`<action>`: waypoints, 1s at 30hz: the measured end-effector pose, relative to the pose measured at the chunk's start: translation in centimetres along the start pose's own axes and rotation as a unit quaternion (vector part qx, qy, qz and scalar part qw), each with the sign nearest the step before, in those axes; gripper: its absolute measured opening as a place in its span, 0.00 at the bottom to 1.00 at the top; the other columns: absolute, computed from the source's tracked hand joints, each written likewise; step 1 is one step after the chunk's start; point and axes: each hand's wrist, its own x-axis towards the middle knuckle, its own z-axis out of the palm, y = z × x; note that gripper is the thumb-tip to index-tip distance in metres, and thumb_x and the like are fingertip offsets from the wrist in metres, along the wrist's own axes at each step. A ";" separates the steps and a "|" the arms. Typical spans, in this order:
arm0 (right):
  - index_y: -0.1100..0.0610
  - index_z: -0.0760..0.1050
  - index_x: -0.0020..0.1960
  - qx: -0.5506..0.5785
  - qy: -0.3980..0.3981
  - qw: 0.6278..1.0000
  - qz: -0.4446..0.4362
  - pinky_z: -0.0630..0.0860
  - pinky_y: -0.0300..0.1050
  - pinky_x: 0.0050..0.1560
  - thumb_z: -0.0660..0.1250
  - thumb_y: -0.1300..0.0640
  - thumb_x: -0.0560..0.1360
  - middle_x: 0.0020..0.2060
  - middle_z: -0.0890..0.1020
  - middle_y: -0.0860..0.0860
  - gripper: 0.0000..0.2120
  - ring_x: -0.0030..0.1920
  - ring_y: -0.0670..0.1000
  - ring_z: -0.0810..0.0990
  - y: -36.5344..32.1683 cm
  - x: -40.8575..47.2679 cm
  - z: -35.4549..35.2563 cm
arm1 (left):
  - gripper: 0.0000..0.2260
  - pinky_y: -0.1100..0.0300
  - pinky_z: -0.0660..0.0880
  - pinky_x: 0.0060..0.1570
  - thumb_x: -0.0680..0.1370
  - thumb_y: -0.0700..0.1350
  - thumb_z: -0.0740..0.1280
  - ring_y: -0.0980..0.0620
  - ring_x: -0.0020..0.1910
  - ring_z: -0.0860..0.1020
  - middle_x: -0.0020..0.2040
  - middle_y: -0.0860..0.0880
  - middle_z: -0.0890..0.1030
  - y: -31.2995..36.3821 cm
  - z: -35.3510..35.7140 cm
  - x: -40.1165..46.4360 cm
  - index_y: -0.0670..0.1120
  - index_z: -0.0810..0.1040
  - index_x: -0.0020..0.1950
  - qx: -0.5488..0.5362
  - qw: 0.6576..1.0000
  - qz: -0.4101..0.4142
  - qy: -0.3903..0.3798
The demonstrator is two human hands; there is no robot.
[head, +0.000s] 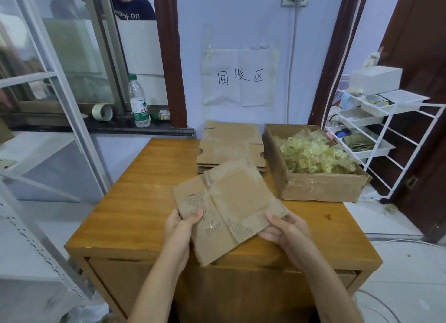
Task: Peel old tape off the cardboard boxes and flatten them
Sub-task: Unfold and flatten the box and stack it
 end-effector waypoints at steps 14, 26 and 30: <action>0.52 0.76 0.66 -0.128 0.101 0.981 -0.100 0.86 0.52 0.42 0.67 0.62 0.83 0.47 0.89 0.52 0.13 0.47 0.54 0.88 1.5 -0.4 1.9 | 0.14 0.47 0.80 0.56 0.79 0.41 0.73 0.43 0.58 0.84 0.57 0.43 0.87 -0.7 -1.0 -0.3 0.42 0.80 0.64 -0.108 0.993 -0.046 -0.023; 0.54 0.80 0.60 -0.078 0.246 0.960 -0.104 0.77 0.47 0.45 0.69 0.48 0.82 0.50 0.87 0.50 0.12 0.51 0.51 0.84 1.2 -1.0 1.4 | 0.06 0.43 0.83 0.54 0.78 0.39 0.75 0.43 0.48 0.87 0.47 0.41 0.88 -0.6 -1.0 -1.1 0.41 0.84 0.54 0.166 0.976 0.018 -0.138; 0.53 0.83 0.57 -0.099 0.171 0.975 -0.099 0.79 0.47 0.47 0.69 0.57 0.82 0.48 0.89 0.47 0.06 0.50 0.51 0.87 1.2 -1.3 1.2 | 0.05 0.50 0.82 0.47 0.80 0.38 0.72 0.47 0.46 0.87 0.46 0.44 0.88 -0.9 -0.6 -0.9 0.40 0.82 0.55 0.173 0.976 0.016 -0.127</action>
